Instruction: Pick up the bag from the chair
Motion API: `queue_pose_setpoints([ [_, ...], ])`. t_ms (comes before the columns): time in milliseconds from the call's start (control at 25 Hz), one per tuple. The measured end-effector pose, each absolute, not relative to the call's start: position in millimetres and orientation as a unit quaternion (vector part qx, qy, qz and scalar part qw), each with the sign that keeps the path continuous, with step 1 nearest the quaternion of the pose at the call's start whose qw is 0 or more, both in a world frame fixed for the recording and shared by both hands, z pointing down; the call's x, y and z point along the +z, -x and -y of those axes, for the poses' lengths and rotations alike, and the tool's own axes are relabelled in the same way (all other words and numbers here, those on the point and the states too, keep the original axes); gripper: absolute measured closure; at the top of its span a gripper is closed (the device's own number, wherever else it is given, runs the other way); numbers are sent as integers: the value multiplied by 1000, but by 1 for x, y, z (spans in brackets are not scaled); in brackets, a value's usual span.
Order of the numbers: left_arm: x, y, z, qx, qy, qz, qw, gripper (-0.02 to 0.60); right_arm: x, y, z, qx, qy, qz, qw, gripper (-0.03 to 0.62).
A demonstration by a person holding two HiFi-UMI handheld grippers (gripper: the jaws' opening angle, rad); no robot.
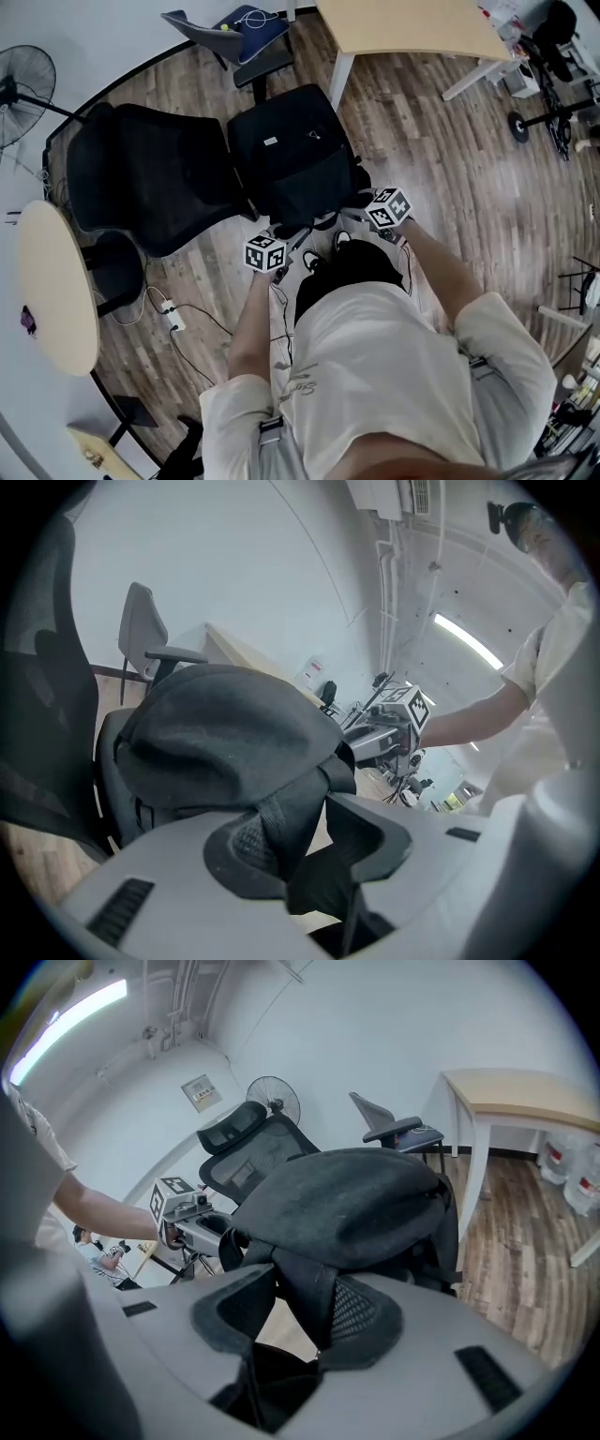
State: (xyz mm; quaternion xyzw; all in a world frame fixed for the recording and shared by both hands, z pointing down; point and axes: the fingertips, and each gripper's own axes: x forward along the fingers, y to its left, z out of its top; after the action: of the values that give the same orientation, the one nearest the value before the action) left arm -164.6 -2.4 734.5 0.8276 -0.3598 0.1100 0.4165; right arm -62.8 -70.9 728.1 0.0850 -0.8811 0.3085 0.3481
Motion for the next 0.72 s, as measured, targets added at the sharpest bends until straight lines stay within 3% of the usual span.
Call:
queue_pose_setpoints([
  [720, 694, 194, 57, 108, -807, 397, 425, 445, 686, 91, 117, 275, 18, 914, 297, 485],
])
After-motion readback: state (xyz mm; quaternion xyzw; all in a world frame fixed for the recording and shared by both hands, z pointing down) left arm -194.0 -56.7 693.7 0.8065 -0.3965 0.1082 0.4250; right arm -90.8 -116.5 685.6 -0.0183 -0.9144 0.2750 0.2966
